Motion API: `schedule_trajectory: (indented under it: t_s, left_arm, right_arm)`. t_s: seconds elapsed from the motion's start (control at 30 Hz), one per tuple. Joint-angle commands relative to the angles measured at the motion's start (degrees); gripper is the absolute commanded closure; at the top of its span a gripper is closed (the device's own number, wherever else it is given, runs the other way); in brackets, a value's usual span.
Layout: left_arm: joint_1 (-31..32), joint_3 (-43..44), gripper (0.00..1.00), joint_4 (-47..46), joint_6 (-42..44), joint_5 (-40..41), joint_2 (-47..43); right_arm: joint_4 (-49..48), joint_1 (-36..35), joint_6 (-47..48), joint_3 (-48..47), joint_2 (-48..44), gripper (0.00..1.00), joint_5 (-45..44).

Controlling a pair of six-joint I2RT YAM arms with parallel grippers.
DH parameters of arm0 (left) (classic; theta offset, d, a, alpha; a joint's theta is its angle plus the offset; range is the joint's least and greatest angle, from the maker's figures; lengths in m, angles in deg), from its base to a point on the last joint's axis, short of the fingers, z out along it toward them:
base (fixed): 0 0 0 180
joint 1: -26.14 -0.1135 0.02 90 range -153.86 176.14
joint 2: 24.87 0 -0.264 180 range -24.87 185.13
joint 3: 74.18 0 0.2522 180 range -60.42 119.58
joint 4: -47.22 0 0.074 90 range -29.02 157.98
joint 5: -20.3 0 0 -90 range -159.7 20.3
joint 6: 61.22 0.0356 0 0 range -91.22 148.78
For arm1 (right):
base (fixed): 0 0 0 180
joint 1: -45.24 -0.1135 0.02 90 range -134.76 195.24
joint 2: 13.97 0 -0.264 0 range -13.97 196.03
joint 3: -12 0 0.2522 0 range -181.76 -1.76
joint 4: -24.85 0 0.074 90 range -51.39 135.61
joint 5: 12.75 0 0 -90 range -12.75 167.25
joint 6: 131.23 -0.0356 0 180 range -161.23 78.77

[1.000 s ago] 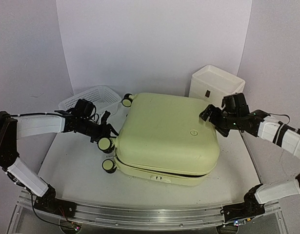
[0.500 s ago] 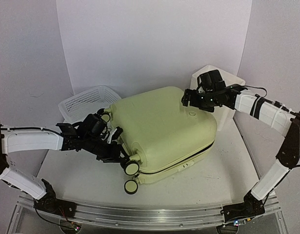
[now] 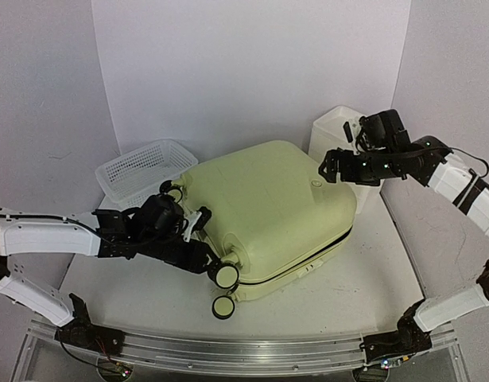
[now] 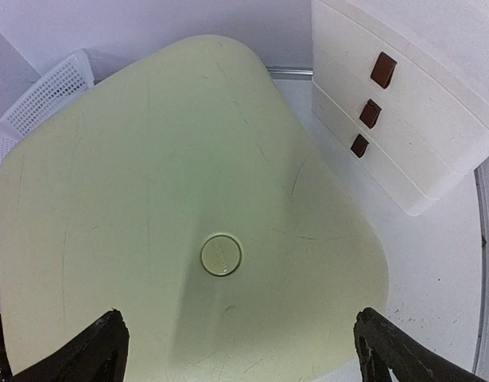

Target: Open, take out, and arrange the luggage

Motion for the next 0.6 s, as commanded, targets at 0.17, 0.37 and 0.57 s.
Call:
schedule_trajectory:
  t_s: [0.17,0.37,0.57]
  left_arm:
    - [1.4,-12.4,0.52,-6.3,7.8,13.1,-21.4]
    - [1.4,-20.8,0.54,-8.4,10.4,16.3,-29.1]
    - [1.7,-28.9,0.54,-20.5,14.1,13.1,-29.9]
  right_arm:
    - [-4.4,-2.9,2.5,5.6,-2.9,0.03,13.5]
    - [-3.1,-9.2,-0.9,6.1,-1.3,0.05,10.2]
    - [-3.1,-13.4,-4.4,8.0,-2.3,0.04,7.5]
